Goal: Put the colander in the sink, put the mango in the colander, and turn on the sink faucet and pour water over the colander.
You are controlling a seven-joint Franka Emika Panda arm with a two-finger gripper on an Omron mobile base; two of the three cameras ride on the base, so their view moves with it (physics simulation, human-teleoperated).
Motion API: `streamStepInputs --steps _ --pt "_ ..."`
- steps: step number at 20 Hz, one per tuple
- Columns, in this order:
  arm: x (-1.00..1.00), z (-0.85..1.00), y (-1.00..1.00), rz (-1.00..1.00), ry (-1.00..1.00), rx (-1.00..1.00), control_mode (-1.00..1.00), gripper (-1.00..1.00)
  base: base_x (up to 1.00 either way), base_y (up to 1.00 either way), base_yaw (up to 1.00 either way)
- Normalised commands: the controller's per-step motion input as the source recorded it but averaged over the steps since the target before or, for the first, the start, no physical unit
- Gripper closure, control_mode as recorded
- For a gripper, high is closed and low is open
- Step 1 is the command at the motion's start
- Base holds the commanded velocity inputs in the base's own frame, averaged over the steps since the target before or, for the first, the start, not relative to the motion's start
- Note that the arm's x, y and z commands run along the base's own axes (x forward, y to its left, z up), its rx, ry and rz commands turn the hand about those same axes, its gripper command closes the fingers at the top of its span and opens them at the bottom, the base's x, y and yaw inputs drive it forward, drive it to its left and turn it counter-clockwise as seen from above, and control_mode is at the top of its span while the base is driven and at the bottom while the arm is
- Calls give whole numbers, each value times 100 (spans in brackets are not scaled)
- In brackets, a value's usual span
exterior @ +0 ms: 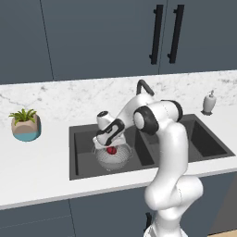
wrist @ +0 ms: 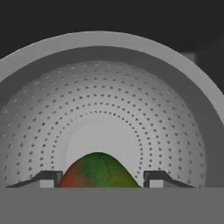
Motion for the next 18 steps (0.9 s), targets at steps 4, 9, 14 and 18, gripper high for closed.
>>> streamStepInputs --steps 4,9,14,18 --pt "5 -24 0 0 0 0 -100 100 0 0 0" --pt "4 -20 -2 0 0 0 -100 100 0 0 0" --pt "4 -24 -2 0 0 0 -100 100 0 0 0" --pt "3 -17 -2 0 0 0 -100 100 0 0 0"
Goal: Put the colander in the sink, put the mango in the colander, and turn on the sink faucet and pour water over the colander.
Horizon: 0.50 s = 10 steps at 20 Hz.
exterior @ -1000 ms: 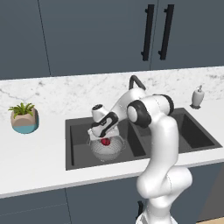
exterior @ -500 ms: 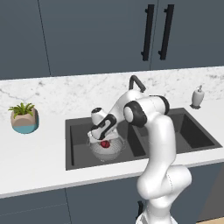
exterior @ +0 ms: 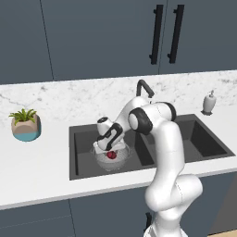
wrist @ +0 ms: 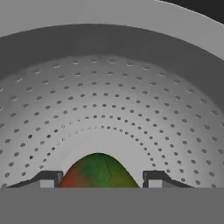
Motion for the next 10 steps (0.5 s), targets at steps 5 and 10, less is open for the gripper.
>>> streamStepInputs --steps 5,10 --pt "1 -5 -1 0 0 0 -100 -100 0 0 0" --pt "-13 6 0 -1 0 0 -100 -100 0 0 0"
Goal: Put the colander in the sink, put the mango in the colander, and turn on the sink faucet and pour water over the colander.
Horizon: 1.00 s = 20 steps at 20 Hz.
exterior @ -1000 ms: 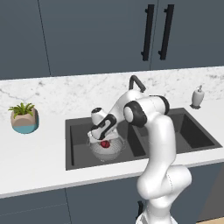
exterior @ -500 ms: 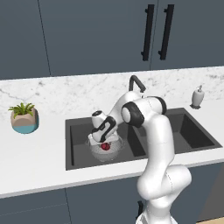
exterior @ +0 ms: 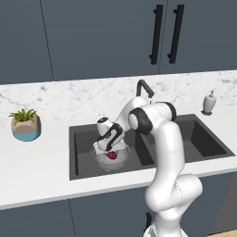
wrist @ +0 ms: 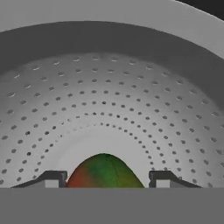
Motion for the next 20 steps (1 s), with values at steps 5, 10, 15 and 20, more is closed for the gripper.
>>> streamStepInputs --steps 5,10,15,20 --pt "-24 8 -8 -2 0 4 -100 -100 0 0 0" --pt "-30 42 -14 1 0 9 -100 -100 0 0 0" --pt "-62 74 -14 9 -4 7 -100 -100 0 0 0" --pt "-82 59 -5 16 -18 1 -100 -100 0 0 0"
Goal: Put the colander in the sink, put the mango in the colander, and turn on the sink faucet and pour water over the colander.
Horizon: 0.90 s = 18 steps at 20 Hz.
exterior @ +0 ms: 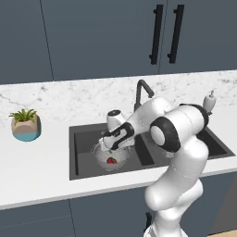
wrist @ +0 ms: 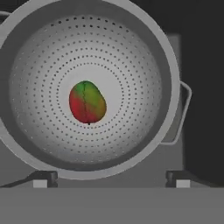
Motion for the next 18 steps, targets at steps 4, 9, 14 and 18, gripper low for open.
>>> streamStepInputs --steps 4,9,14,18 --pt "-72 69 -1 18 -18 0 -100 -100 0 0 0" --pt "-62 80 -15 16 -2 0 -100 -100 0 0 0" --pt "-60 78 -28 11 0 0 -100 -100 0 0 0" --pt "-65 63 -34 7 -5 1 -100 -100 0 0 0"
